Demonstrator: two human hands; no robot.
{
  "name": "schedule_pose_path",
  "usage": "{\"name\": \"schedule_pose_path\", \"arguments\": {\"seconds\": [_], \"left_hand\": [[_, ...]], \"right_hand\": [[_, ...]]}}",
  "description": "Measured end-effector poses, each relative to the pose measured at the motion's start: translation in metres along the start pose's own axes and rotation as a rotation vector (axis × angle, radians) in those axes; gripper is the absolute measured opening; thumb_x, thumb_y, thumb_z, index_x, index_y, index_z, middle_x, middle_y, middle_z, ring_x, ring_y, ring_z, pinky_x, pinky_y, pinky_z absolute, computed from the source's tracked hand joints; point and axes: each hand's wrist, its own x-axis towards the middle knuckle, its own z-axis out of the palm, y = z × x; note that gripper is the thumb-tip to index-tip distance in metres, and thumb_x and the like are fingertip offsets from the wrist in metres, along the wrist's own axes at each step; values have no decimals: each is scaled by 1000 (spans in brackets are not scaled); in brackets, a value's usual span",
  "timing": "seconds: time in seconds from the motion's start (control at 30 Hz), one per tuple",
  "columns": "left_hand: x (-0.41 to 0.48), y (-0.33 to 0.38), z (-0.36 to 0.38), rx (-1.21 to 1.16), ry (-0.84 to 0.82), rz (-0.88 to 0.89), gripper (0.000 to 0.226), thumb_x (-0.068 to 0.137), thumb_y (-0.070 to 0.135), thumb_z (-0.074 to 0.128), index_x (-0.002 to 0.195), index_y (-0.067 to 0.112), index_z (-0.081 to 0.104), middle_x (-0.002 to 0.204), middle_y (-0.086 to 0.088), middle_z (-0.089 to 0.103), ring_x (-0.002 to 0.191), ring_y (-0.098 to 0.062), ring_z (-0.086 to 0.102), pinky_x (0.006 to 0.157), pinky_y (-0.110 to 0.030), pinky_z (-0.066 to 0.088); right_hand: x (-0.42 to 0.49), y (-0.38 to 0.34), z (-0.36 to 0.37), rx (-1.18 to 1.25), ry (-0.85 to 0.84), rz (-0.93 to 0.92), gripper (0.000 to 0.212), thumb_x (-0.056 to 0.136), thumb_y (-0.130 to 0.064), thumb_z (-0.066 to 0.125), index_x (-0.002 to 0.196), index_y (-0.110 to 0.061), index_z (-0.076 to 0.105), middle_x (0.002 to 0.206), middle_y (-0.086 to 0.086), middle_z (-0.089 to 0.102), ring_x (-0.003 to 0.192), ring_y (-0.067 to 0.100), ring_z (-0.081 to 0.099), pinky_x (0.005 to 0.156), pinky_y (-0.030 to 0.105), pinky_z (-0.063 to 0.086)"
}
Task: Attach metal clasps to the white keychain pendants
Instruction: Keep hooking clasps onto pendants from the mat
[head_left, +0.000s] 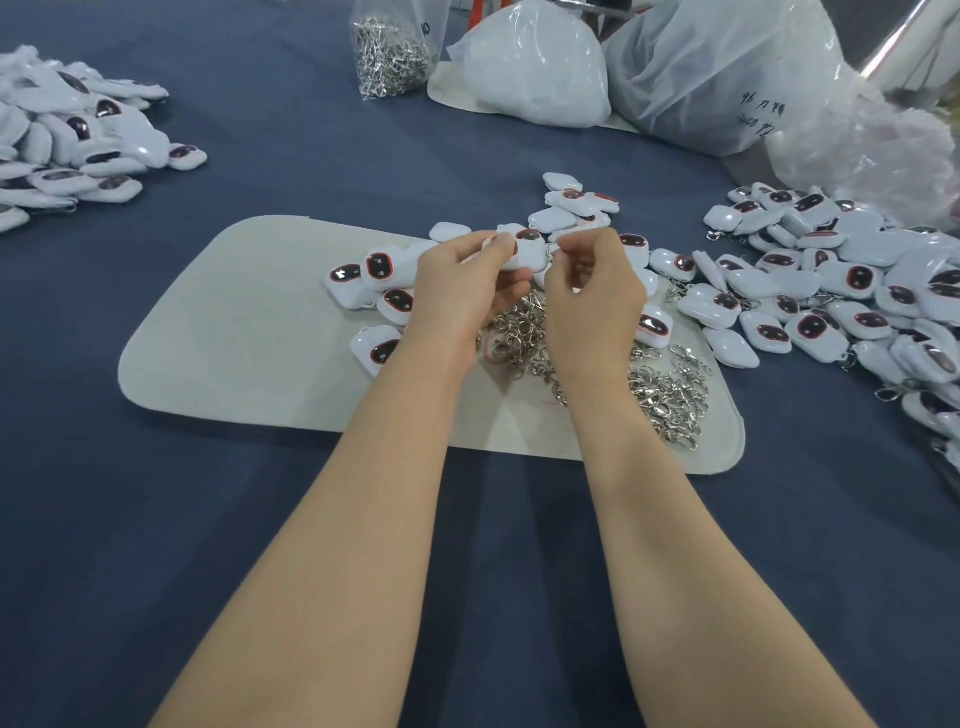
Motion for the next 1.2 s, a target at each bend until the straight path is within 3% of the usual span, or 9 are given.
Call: {"name": "schedule_pose_path", "arguments": {"seconds": [0.13,0.4,0.53,0.6,0.73,0.87,0.97,1.1,1.2], "left_hand": [[1,-1,1,52,13,85,25,94,9,55,119,12,59,88,-3,61,60,-11,59,63,-21,54],[-1,-2,2,215,-10,255,23,96,14,52,113,27,58,108,-8,64,77,-13,58,65,-17,49],[0,-2,2,288,4,253,30,97,17,50,125,24,56,123,-14,61,101,-24,60,86,-30,50],[2,-4,1,335,39,246,35,97,20,49,131,23,51,118,-8,63,102,-21,61,90,-32,49],[4,-10,1,460,120,313,28,96,30,51,118,15,43,83,8,55,70,-3,52,68,-21,39],[3,-11,-1,561,99,429,9,94,27,55,95,21,49,76,8,57,66,-4,53,61,-13,40],[4,-10,-3,545,112,463,9,94,23,54,98,20,62,88,13,61,87,-12,62,80,-17,49],[3,-7,1,367,171,380,24,96,24,49,118,19,57,108,10,58,97,-20,65,92,-42,51],[5,-5,-2,293,255,360,17,96,22,47,110,19,56,98,18,53,100,-19,63,94,-42,49]], "right_hand": [[2,5,0,-60,-5,-22,12,86,-1,52,89,-7,62,79,-4,58,74,12,51,70,17,39],[3,7,2,-83,-39,-25,16,86,-2,52,93,-9,64,83,-4,61,75,8,52,68,7,38],[1,5,2,-89,-76,-19,23,86,-2,50,105,-11,61,91,-3,59,86,13,56,79,23,45],[1,3,1,-71,-132,-3,28,87,-6,51,113,-13,59,101,-4,59,95,9,54,82,15,42],[2,-1,0,60,-204,106,25,95,-24,50,117,-18,59,92,-19,59,86,-7,56,74,1,39],[4,-2,-6,79,-298,158,11,93,-27,56,93,-19,64,84,-10,67,83,6,63,81,27,50],[9,1,-12,51,-315,251,15,88,-32,63,85,-18,61,77,-2,66,69,10,58,73,31,48],[18,3,-18,451,2,522,17,90,-23,62,91,-7,57,62,1,61,47,6,55,52,21,47],[28,9,-33,994,285,589,6,94,-4,54,98,-1,55,80,7,61,75,14,64,72,19,55]]}}
